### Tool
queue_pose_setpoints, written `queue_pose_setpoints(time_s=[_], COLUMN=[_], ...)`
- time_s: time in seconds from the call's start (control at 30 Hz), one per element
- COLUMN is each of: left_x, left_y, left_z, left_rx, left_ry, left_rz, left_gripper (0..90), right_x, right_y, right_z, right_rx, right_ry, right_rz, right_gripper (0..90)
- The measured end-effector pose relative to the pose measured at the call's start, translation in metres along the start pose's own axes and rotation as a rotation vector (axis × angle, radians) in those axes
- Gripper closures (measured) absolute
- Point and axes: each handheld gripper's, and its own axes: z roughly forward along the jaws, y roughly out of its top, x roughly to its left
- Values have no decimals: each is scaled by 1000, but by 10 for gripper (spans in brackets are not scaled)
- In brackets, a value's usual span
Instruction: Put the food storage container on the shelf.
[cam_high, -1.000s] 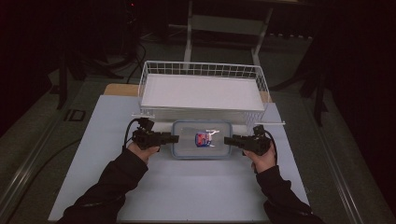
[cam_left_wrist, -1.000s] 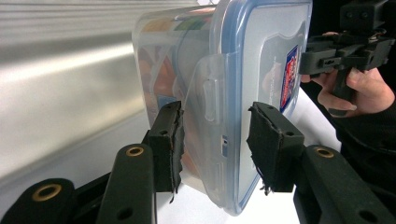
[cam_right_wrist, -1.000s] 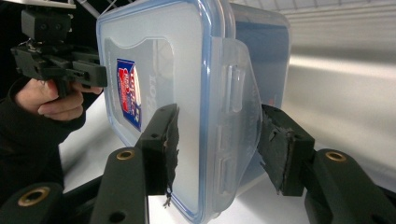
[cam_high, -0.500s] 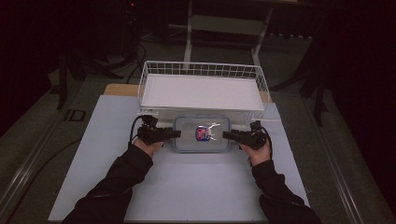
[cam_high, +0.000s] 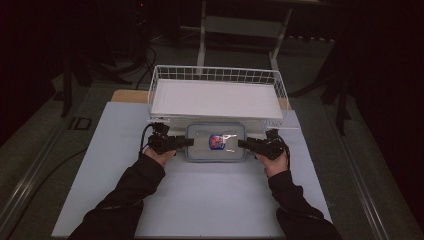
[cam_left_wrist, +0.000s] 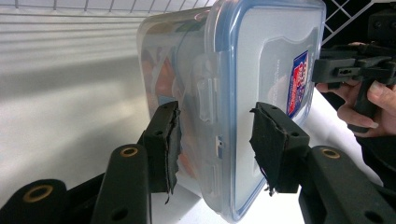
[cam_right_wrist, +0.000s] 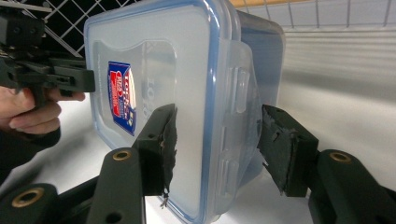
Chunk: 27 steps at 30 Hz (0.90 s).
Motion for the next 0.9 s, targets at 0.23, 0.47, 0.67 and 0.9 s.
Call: queue_pose_setpoints(time_s=[0.23,0.47,0.67,0.9], left_x=[-3,-4,-6,-12], left_y=[0,-3,-2,-2], left_z=[2,8,9,12], left_rx=[-21,-57,-99,-119], left_ry=[-21,22,93,148], left_rz=[-36,-34,2,24], left_gripper=[511,486,487,452], right_x=[-1,-1,5,9], right_y=[0,1,2,5], right_z=[1,4,6,9], right_rx=[-20,-29,-31,-47], right_ry=[-3,-41,-110,-178], right_rz=[17,9,-23,-58], right_gripper=[467,454,457,396])
